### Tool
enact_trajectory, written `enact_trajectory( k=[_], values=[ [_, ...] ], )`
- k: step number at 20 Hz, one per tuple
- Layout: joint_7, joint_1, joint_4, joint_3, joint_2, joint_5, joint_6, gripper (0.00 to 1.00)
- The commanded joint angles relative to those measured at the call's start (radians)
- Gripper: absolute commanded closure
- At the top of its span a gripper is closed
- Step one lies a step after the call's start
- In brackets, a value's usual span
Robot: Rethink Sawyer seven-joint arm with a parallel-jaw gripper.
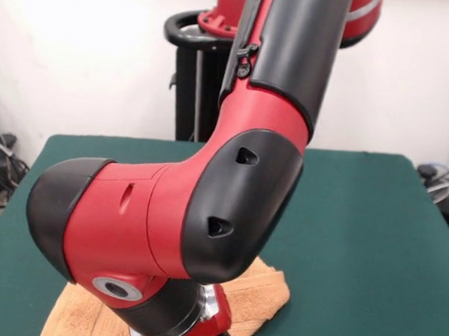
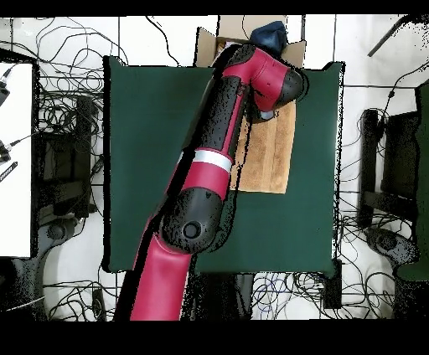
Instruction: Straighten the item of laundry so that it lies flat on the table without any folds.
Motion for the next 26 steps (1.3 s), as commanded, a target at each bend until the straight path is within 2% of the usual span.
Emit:
enact_trajectory(
  k=[1, 6, 10, 13, 15, 21, 26],
  values=[
    [0.26, 0.02, 0.091, -0.046, 0.084, -0.017, -0.017, 0.0],
    [0.229, 0.03, 0.097, -0.013, 0.082, 0.017, 0.039, 0.0],
    [0.14, 0.07, 0.175, 0.061, 0.031, 0.069, 0.062, 0.0],
    [0.031, 0.113, 0.27, 0.161, -0.036, 0.132, 0.065, 0.0],
    [0.008, 0.145, 0.316, 0.197, -0.064, 0.147, 0.05, 0.0],
    [0.106, 0.252, 0.43, 0.203, -0.146, 0.131, -0.024, 0.0],
    [0.151, 0.31, 0.481, 0.218, -0.175, 0.123, -0.012, 0.0]
  ],
)
